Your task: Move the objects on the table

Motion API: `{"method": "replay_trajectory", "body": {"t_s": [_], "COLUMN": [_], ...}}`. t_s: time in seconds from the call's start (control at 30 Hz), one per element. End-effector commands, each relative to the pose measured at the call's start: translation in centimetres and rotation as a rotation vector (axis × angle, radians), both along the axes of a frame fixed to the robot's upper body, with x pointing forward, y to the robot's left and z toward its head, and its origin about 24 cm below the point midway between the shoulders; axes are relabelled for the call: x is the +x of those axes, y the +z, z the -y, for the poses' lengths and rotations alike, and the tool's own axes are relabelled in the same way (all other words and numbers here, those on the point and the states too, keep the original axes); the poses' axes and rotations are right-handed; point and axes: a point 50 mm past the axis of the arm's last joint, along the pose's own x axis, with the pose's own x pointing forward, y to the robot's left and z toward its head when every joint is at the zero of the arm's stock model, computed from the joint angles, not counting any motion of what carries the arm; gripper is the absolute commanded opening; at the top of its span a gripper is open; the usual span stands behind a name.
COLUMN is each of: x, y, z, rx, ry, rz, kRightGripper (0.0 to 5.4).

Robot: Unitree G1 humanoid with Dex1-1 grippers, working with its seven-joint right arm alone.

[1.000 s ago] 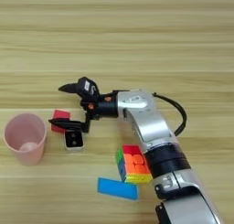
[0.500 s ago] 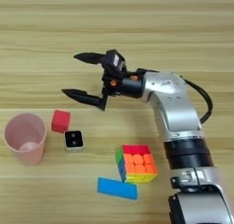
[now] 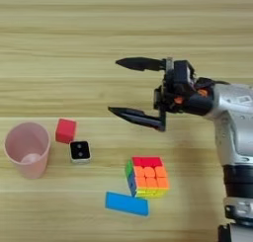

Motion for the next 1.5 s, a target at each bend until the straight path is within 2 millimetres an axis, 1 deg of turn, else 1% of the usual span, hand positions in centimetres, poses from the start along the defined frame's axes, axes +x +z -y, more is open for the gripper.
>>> {"method": "replay_trajectory", "body": {"t_s": [0.03,0.17,0.33,0.53,0.73,0.9,1.13,1.5], "x": [-0.1,-1.2,-2.2,-3.3,-4.0,-4.0,-3.7,-3.2], "y": [2.7,2.0,0.6,-0.4,-1.4,-2.5,-3.6,-4.8], "z": [2.2,3.8,4.9,5.1,4.8,4.5,4.7,4.4], "rx": [-0.042,-0.087,-0.181,-0.317,-0.383,-0.440,-0.474,-0.522], "ry": [-0.026,-0.023,-0.027,0.014,0.075,0.113,0.111,0.124], "rz": [0.073,-0.007,-0.096,-0.123,-0.188,-0.227,-0.248,-0.254], "kRightGripper": [5.35,5.35,5.35,5.35,5.35,5.35,5.35,5.35]}}
